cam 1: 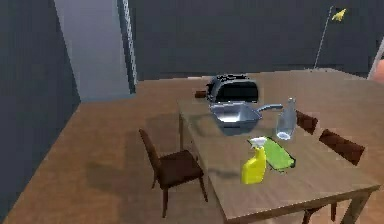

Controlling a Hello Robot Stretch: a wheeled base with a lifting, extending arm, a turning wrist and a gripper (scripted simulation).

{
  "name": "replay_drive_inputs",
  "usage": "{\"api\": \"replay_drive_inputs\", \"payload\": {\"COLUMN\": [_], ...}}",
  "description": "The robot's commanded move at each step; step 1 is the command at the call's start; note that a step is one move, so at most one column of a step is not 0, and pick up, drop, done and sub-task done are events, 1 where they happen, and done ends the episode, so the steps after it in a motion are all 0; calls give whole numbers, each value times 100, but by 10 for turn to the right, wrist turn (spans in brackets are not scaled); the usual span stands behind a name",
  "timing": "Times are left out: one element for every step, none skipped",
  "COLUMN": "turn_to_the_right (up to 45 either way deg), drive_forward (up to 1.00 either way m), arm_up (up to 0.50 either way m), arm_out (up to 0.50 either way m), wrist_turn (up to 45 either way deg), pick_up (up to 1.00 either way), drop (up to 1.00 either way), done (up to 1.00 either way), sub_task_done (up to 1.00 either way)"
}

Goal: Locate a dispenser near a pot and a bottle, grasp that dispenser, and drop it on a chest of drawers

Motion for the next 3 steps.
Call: {"api": "replay_drive_inputs", "payload": {"turn_to_the_right": [-450,-450,-450], "drive_forward": [0,0,0], "arm_up": [0,0,0], "arm_out": [0,0,0], "wrist_turn": [0,0,0], "pick_up": [0,0,0], "drop": [0,0,0], "done": [0,0,0], "sub_task_done": [0,0,0]}}
